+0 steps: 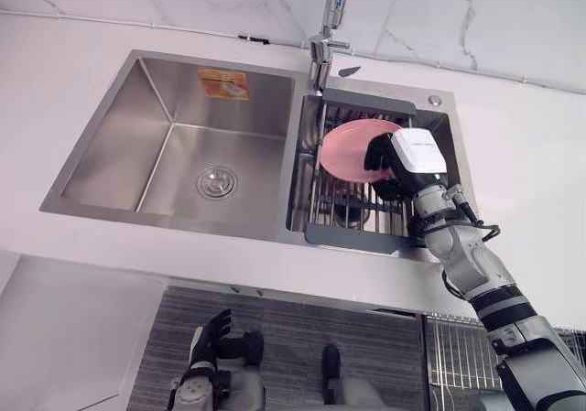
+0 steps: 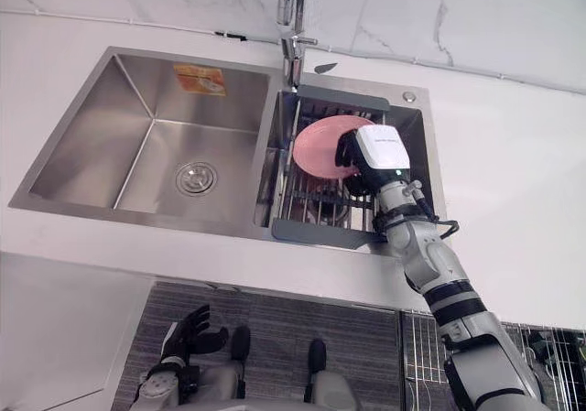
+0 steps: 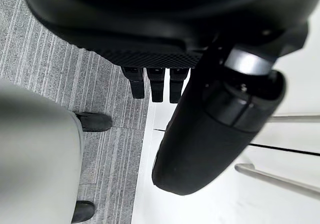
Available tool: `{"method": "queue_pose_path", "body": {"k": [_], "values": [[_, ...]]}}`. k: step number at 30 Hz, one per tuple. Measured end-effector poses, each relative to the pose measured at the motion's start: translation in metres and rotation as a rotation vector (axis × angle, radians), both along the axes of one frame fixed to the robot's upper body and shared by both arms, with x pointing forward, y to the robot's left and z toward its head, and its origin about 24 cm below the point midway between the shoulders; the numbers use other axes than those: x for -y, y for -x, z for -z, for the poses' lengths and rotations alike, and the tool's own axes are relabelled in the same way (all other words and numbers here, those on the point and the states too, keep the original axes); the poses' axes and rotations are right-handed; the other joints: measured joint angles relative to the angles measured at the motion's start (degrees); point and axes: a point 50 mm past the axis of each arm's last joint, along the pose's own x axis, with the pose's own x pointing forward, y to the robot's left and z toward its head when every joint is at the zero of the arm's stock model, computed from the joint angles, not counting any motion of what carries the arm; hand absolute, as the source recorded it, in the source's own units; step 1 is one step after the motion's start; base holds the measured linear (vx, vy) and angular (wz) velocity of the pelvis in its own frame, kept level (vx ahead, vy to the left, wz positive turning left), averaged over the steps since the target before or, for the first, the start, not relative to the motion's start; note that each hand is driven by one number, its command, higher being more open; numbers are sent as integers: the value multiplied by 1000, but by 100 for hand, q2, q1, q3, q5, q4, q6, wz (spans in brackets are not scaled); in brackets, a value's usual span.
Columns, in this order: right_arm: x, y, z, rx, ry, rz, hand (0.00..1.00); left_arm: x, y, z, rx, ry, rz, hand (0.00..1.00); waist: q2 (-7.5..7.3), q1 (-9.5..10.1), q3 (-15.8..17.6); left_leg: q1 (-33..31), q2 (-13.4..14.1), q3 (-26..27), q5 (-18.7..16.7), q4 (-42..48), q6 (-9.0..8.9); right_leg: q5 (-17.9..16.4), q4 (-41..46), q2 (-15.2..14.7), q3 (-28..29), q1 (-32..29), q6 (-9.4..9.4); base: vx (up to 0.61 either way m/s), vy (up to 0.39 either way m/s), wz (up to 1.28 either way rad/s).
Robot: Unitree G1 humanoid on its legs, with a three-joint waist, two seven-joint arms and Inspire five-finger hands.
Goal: Walk over to the sink, pick up the cup, carry it to the dishwasher, place the cup inside the dishwasher, then close the dishwasher door
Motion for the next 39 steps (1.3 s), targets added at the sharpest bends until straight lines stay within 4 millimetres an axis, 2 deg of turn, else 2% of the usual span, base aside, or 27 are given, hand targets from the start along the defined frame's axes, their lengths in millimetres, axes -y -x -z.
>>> {"method": "queue_pose_path", "body": {"k": [7,16,22,25,34,39], "values": [[-8,5,-17,72,4,-49,30,0,0,0,-1,3,-8,90,7,8,-5,0,20,22,-3,-28,3,-1,0,-3,33,-28,0,-49,-4,-4],[-1,9,-44,194,-36,-29,30,2,1,1,-11,0,6,90,55,5,-58,26,34,10,6,-1,4,22,0,12,18,-6,-15,0,0,0],[-4,16,-51,231,-42,-56,30,3,4,3,-31,1,5,90,74,-23,-135,91,40,9,5,-1,5,43,-46,14,22,79,-22,0,0,0],[-3,29,-56,278,-57,-75,30,2,5,4,-39,2,1,90,73,-55,-170,104,48,8,6,-2,4,45,-45,17,22,91,-24,-42,-7,0],[16,74,-35,296,-161,-5,30,2,17,11,-105,-13,18,90,66,-218,-483,415,68,82,-9,-33,-14,24,-46,14,68,360,-38,-43,-2,-4],[18,95,-31,319,-216,15,30,1,22,14,-133,-14,16,90,64,-320,-590,478,127,77,-30,-33,-90,-2,-33,56,68,424,-46,-79,-13,0]]}}
